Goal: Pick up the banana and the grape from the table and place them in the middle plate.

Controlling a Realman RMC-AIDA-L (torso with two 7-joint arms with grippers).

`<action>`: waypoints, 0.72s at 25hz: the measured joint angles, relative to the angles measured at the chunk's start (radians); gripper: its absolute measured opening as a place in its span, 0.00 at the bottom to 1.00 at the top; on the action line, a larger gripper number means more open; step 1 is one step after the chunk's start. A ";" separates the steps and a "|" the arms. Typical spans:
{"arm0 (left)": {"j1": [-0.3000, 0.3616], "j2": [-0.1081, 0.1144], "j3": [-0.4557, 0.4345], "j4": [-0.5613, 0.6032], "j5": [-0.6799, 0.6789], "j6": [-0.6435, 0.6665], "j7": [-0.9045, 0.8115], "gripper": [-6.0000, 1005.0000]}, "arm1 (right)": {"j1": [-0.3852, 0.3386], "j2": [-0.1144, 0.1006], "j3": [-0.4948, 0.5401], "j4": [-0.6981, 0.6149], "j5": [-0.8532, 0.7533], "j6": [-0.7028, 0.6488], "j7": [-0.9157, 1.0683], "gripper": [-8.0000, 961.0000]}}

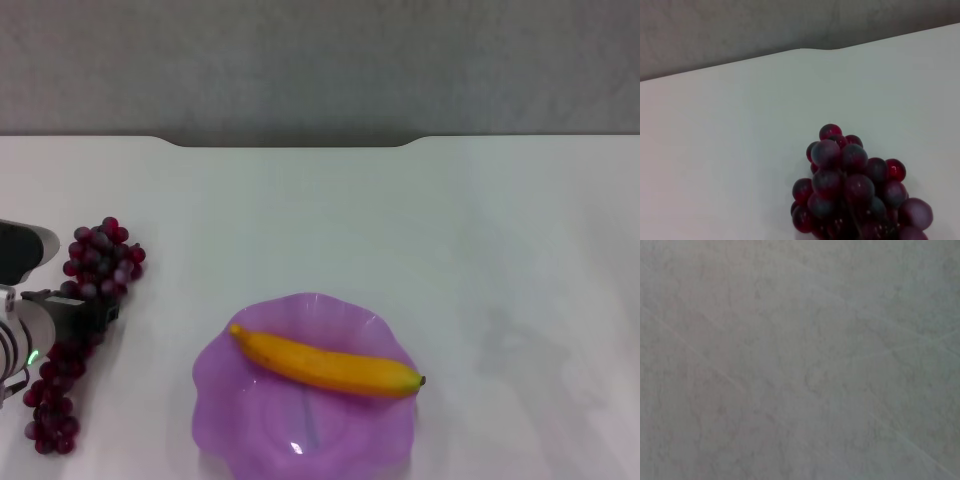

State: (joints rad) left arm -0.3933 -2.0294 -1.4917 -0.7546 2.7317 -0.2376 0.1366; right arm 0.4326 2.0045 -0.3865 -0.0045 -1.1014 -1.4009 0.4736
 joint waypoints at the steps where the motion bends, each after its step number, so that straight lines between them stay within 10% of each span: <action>1: 0.000 0.000 0.000 0.000 0.000 0.000 0.000 0.58 | 0.000 0.000 0.000 0.000 0.000 0.000 0.000 0.02; 18: -0.004 0.001 -0.002 -0.014 -0.003 -0.015 -0.022 0.52 | 0.002 -0.001 0.000 -0.002 -0.003 0.010 0.011 0.02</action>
State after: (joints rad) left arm -0.3972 -2.0280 -1.4937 -0.7688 2.7288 -0.2524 0.1146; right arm 0.4341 2.0033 -0.3865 -0.0062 -1.1047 -1.3914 0.4848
